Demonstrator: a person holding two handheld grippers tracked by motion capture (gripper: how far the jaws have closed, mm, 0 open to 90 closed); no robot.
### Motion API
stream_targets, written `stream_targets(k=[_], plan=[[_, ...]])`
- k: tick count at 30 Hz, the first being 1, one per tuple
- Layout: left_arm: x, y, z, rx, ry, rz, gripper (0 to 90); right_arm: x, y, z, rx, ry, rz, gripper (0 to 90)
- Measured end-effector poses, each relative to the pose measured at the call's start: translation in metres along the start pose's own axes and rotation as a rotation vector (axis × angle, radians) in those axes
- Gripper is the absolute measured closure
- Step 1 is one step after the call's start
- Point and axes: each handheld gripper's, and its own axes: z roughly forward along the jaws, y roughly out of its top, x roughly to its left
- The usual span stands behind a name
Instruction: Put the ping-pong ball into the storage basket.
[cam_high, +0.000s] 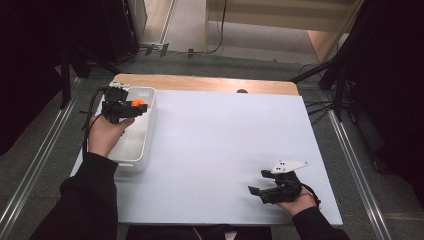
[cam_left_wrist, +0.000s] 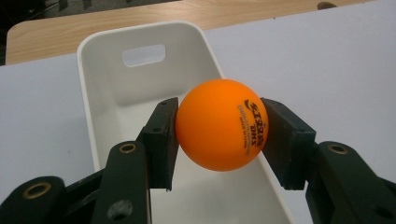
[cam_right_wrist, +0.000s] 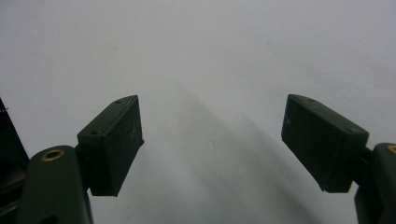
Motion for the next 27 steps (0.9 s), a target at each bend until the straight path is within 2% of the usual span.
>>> stream_targets(k=[5,13,27], plan=[[0.002,-0.001,0.006,-0.013,0.002,-0.009,50.3,0.0,0.0,0.0,-0.002,-0.001,-0.004,19.0],[0.005,-0.004,0.014,0.001,0.019,-0.03,50.3,0.0,0.0,0.0,-0.001,0.0,-0.002,19.0],[0.008,-0.009,0.023,0.025,0.04,-0.034,50.3,0.0,0.0,0.0,-0.001,0.0,-0.002,19.0]])
